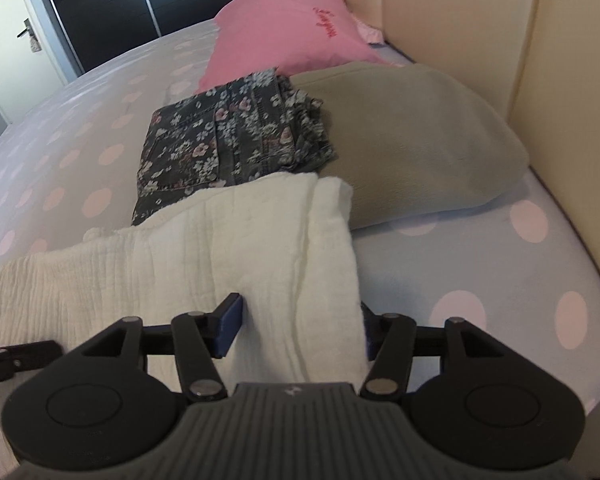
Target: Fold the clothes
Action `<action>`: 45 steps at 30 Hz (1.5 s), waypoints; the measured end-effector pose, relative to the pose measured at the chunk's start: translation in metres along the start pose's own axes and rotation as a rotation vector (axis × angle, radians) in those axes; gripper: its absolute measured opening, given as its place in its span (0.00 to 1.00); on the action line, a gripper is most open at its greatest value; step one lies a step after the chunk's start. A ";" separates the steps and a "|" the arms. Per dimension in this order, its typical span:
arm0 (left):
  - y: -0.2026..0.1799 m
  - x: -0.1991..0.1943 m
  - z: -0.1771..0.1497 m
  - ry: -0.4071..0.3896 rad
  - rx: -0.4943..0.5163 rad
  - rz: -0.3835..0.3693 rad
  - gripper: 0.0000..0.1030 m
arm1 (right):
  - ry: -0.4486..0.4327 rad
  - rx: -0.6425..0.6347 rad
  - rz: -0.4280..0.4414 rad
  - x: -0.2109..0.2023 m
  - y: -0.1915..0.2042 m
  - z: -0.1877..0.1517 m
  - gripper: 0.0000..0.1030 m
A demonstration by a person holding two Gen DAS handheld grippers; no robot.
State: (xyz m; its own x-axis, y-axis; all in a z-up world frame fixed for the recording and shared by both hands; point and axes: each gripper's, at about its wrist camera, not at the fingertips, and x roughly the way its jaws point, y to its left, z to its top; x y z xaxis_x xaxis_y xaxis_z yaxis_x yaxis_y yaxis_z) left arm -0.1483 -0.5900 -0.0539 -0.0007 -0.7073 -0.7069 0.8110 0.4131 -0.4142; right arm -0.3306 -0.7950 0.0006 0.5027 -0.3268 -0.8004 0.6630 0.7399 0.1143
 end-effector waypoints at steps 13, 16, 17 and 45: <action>-0.040 -0.064 -0.012 -0.015 0.130 0.136 0.37 | -0.109 -0.085 -0.063 -0.087 0.008 -0.029 0.32; -0.050 -0.055 -0.021 0.024 0.166 0.140 0.32 | -0.066 -0.132 -0.052 -0.085 0.018 -0.043 0.28; -0.053 -0.052 -0.024 0.037 0.178 0.141 0.32 | -0.048 -0.134 -0.050 -0.081 0.019 -0.047 0.28; -0.076 -0.016 -0.055 0.165 0.333 0.205 0.35 | 0.056 -0.070 -0.131 -0.039 0.018 -0.076 0.36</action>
State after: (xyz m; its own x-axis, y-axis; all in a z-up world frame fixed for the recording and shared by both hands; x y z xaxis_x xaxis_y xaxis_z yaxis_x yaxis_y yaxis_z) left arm -0.2416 -0.5788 -0.0427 0.1084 -0.5170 -0.8491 0.9489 0.3084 -0.0666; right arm -0.3800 -0.7242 -0.0104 0.3818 -0.3912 -0.8374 0.6791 0.7333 -0.0329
